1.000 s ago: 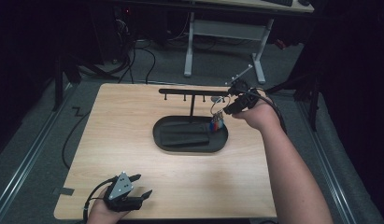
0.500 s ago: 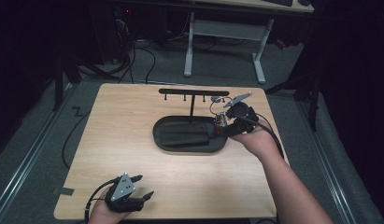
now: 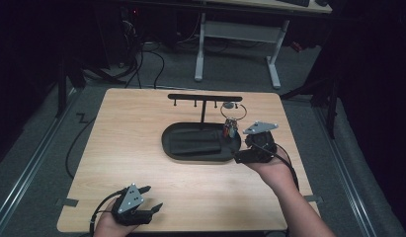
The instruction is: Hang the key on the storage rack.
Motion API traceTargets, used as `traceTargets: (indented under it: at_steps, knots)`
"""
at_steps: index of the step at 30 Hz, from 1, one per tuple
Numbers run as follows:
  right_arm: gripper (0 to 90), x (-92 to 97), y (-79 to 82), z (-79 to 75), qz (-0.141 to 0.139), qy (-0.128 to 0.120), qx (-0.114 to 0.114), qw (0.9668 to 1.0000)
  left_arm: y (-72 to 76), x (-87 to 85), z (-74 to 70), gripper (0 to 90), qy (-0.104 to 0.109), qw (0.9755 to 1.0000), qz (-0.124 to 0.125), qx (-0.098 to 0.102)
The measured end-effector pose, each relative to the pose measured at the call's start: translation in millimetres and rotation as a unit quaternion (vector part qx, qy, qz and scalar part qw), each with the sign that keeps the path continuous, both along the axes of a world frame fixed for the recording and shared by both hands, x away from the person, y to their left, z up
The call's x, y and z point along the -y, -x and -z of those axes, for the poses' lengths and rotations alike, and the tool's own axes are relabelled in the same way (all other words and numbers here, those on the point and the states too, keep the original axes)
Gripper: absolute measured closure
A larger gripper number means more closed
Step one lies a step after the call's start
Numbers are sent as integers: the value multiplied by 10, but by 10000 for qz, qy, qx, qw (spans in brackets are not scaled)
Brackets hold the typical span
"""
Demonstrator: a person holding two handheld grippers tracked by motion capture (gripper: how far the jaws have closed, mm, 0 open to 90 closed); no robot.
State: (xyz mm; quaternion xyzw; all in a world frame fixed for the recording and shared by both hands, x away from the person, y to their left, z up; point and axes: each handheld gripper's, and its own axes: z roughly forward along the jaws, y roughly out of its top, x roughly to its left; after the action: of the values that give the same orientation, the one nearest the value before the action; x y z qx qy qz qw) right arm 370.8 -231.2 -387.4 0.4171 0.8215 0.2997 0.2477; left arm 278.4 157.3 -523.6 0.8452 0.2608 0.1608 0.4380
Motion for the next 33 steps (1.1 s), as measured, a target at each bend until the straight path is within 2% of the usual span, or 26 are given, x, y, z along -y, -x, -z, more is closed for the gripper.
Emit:
traceTargets:
  at_steps: [2,4,8,11,18,22,25,27,28,30,31,32,33]
  knots:
    - [139,-2,48,19,-40,43,-22,10000,1,5,3,304,-7,10000,14,2]
    - [134,3,127,63,-89,-84,203,9997,1,9,5,304,-20,10000,28,0]
    - [132,4,261,171,-122,-143,261,9995,1,18,11,304,-28,10000,34,3]
    - [132,19,359,265,-116,-312,385,9987,4,29,16,304,-37,10000,45,10]
    - [141,115,583,637,-155,-637,548,9963,8,36,25,304,-54,10000,51,5]
    - [141,206,718,896,-115,-919,492,9945,6,38,36,304,-81,10000,54,-20]
    - [141,267,836,1065,-70,-916,495,9945,7,47,40,304,-74,10000,56,-29]
    - [143,319,991,1207,35,-1005,733,9922,10,52,39,304,-78,9999,65,-34]
    - [146,345,1055,1262,17,-971,857,9916,12,56,36,304,-83,9999,63,-25]
    - [144,392,1140,1243,-17,-835,746,9937,21,69,32,304,-67,9999,92,-8]
    - [145,424,1168,1238,55,-847,911,9922,24,75,32,304,-96,9999,115,-5]
    - [146,449,1177,1249,125,-894,949,9914,28,85,35,304,-135,9998,146,9]
    - [146,480,1172,1269,222,-974,811,9917,28,95,37,304,-145,9998,158,5]
